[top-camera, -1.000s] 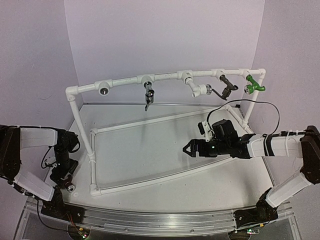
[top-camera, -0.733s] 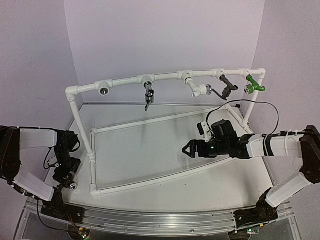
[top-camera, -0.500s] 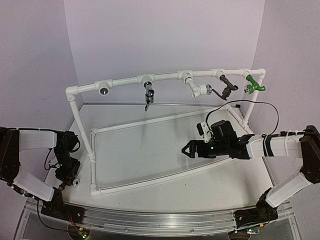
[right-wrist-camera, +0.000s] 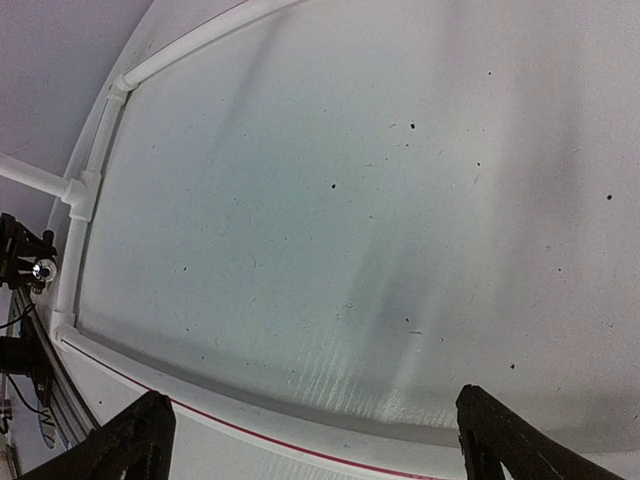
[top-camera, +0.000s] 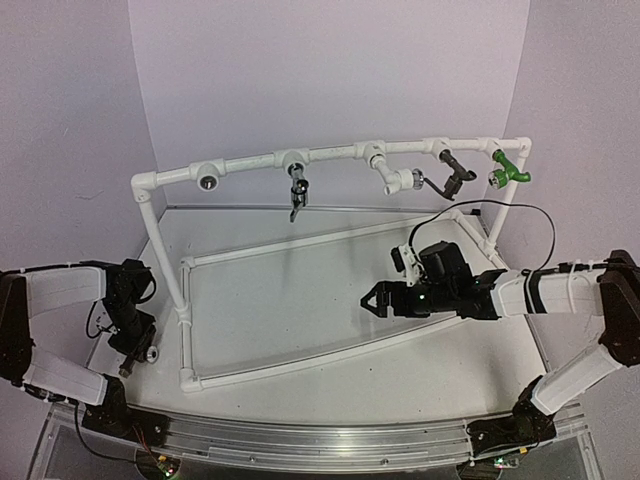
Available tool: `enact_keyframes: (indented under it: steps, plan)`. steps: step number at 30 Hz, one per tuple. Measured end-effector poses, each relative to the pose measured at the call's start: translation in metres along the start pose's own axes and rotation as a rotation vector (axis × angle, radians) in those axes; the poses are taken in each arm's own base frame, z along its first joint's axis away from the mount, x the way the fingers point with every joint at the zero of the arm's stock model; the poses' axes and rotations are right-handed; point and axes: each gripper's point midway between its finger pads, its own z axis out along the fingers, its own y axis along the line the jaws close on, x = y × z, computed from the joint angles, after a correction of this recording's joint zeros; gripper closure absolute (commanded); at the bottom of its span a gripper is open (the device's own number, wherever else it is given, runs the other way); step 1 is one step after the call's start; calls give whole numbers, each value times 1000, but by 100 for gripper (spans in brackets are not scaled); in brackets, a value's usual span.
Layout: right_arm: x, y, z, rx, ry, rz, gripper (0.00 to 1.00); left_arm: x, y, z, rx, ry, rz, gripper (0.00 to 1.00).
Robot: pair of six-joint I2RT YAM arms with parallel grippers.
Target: Install the water faucets
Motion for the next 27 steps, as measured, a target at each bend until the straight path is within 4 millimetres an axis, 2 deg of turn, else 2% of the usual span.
enact_keyframes:
  steps: [3, 8, 12, 16, 19, 22, 24, 27]
  plan:
    - [2, -2, 3, 5, 9, 4, 2, -1, -5, -9, 48, -5, 8, 100]
    - [3, -1, 7, 6, 17, 3, 2, -5, -21, -37, 182, -19, 49, 100]
    - [0, 5, 8, -3, 14, 1, 2, -10, -39, -79, 366, -55, 118, 100]
    - [1, 6, 11, -3, 21, 4, 2, -17, -45, -131, 585, -126, 175, 100]
    - [0, 8, 15, -4, 25, 4, 2, -22, -44, -186, 804, -230, 265, 100]
    - [-4, 12, 20, -8, 26, 1, 2, -18, -43, -263, 1096, -341, 394, 100]
    - [-5, 16, 22, -13, 27, -3, 2, -6, -40, -318, 1296, -405, 504, 98]
    - [-5, 23, 24, -25, 29, -15, 2, 28, -30, -392, 1599, -440, 738, 100]
